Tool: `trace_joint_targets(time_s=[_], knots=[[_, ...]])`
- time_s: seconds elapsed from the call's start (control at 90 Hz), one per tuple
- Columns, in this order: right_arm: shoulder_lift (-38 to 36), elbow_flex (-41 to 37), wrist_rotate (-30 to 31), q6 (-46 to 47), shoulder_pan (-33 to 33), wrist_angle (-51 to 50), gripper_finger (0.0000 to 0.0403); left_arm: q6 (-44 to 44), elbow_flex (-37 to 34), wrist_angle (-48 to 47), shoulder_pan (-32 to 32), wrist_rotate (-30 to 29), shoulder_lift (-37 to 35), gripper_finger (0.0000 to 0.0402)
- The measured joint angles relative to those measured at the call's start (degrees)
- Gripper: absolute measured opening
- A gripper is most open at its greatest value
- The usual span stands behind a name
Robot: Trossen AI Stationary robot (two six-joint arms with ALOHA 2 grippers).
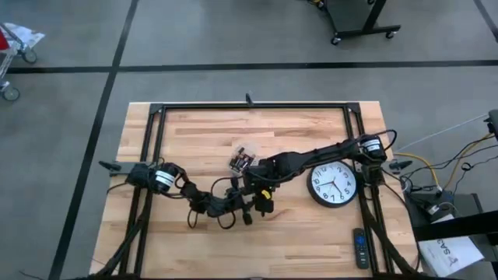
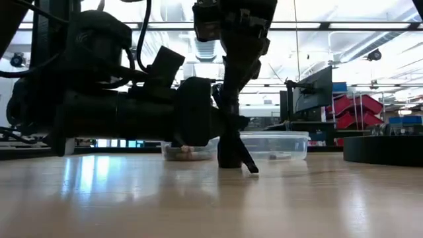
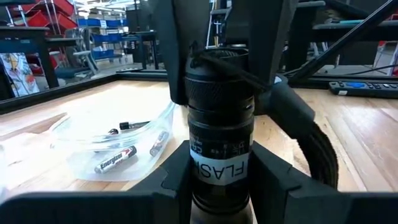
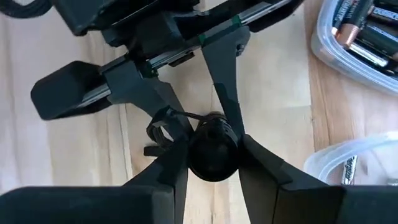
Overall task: Insert battery
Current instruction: Close the black flashlight cover
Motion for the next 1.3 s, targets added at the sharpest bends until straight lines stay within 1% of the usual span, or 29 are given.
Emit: trace_joint_targets(time_s=[0.067, 0.156, 0.367, 0.6, 0.7, 0.811, 0.922, 1.033, 1.178, 1.3], knots=[[0.00, 0.00, 1.16, -0.09, 0.42, 0.04, 0.0089, 0.20, -0.02, 0.02, -0.02, -0.10, 0.00, 0.0093], [0.00, -0.02, 1.16, -1.53, 0.41, 0.09, 0.0090, 0.20, -0.02, 0.02, -0.05, -0.24, 0.00, 0.0093], [0.00, -0.04, 0.64, -11.79, 0.10, 0.33, 0.0088, 0.34, -0.08, 0.04, -0.51, -1.35, 0.00, 0.0093], [0.00, -0.17, -4.06, -25.28, -1.20, 2.18, 0.0087, 0.80, -0.30, 0.37, -1.04, -1.63, 0.02, 0.0093], [0.07, -0.20, -7.38, -28.91, -2.09, 2.95, 0.0087, 0.74, -0.52, 0.51, -1.40, -1.47, 0.00, 0.0093], [0.11, -0.35, -9.46, -32.39, -2.66, 4.14, 0.0088, 0.55, -0.82, 0.75, -1.72, -1.33, -0.04, 0.0093], [0.20, -0.43, -12.35, -34.62, -3.42, 4.63, 0.0087, -0.29, -1.16, 0.83, -1.87, -0.93, -0.15, 0.0093], [0.16, -1.55, -13.99, -36.15, -3.72, 6.82, 0.0087, -0.51, -2.01, 0.49, -2.24, -0.72, -1.00, 0.0093], [-0.02, -3.84, -15.10, -37.58, -3.72, 11.07, 0.0087, -1.21, -4.00, -0.17, -2.73, -0.12, -2.94, 0.0093], [-0.02, -4.61, -15.36, -38.26, -3.72, 12.61, 0.0087, -2.20, -5.15, -0.12, -2.82, 0.03, -3.48, 0.0093]])
